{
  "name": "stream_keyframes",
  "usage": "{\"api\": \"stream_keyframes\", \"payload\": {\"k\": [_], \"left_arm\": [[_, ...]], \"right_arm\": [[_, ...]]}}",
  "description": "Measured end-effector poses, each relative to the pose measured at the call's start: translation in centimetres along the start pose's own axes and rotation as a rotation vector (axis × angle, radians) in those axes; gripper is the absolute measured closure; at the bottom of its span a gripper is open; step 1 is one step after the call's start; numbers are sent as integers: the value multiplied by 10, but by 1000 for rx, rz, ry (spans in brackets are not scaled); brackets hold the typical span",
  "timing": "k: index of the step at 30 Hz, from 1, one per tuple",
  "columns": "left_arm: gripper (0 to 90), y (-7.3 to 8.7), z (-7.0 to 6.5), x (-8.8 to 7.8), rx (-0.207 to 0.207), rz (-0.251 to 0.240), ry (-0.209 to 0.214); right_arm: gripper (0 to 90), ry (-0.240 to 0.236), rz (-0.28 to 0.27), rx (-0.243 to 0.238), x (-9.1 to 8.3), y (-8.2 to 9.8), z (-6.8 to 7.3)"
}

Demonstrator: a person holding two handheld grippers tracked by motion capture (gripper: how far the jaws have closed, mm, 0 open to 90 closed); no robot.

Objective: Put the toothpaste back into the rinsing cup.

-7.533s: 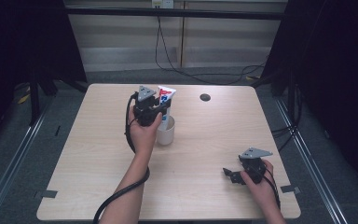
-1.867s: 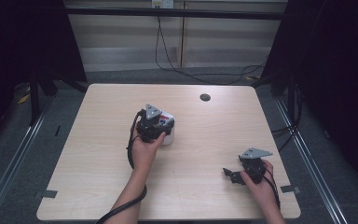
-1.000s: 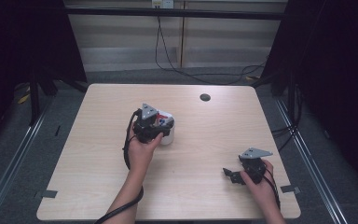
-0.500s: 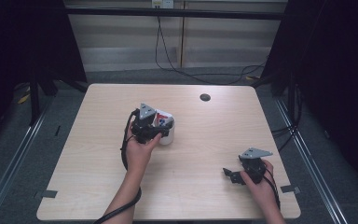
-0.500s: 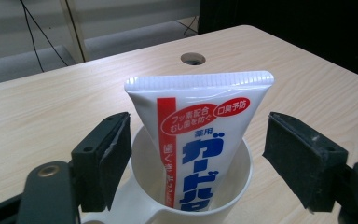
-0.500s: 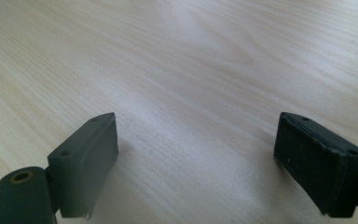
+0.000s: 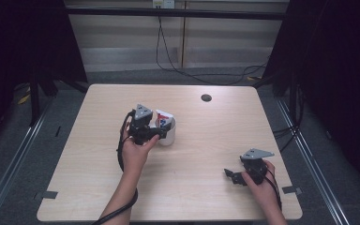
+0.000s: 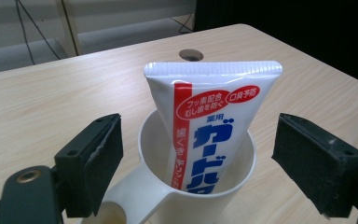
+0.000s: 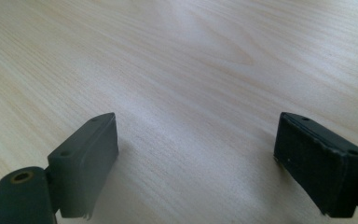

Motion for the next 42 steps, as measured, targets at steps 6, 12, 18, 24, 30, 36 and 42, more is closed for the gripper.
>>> {"api": "stream_keyframes", "payload": {"k": [6,12,18,24,30,36,42], "left_arm": [[155,3,1,-3,-1,17,18],[155,8,0,-11,33,39,55],[156,12,5,-17,11,60,80],[156,16,8,-25,17,66,85],[158,20,13,-32,3,56,101],[158,24,17,-38,1,57,96],[159,27,21,-45,2,54,90]], "right_arm": [[132,0,-1,-2,0,0,0],[132,0,-1,-1,0,0,0],[132,0,0,0,0,0,0],[132,0,0,0,0,0,0],[132,1,-1,-1,0,0,0],[132,0,0,0,0,0,0],[132,0,0,0,0,0,0]]}}
Point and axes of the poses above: each handheld gripper's, and its own axes: x roughly forward along the jaws, y roughly out of its underside, z roughly to its left, the point moved 7 cm from there along x, roughly forward along the jaws, and after that the axes turned 2 degrees about -z, right-handed, at the moved point
